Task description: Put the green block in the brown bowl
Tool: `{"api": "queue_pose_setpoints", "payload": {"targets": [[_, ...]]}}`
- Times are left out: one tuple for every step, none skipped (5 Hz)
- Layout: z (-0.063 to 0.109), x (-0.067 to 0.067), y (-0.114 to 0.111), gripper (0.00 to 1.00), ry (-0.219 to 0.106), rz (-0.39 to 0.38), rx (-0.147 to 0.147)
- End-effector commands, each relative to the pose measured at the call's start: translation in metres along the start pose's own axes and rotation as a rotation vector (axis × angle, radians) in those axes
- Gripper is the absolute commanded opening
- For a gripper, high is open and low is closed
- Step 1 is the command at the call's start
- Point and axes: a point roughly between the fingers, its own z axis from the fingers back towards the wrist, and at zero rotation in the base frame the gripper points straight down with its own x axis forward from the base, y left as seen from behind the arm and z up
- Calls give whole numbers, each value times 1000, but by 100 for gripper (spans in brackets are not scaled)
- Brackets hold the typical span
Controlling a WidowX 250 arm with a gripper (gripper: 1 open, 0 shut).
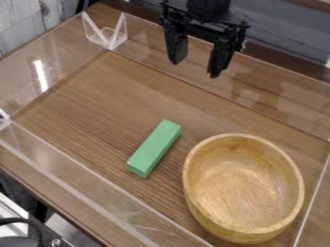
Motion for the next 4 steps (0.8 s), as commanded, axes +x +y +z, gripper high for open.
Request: {"api": "queue_pose_setpoints", "payload": {"targets": [[-12, -9, 7, 100, 2, -13, -3], [-33, -29, 15, 100, 4, -35, -6], [-41, -54, 21, 100, -53, -50, -10], [-50, -67, 25, 100, -85, -56, -8]]}}
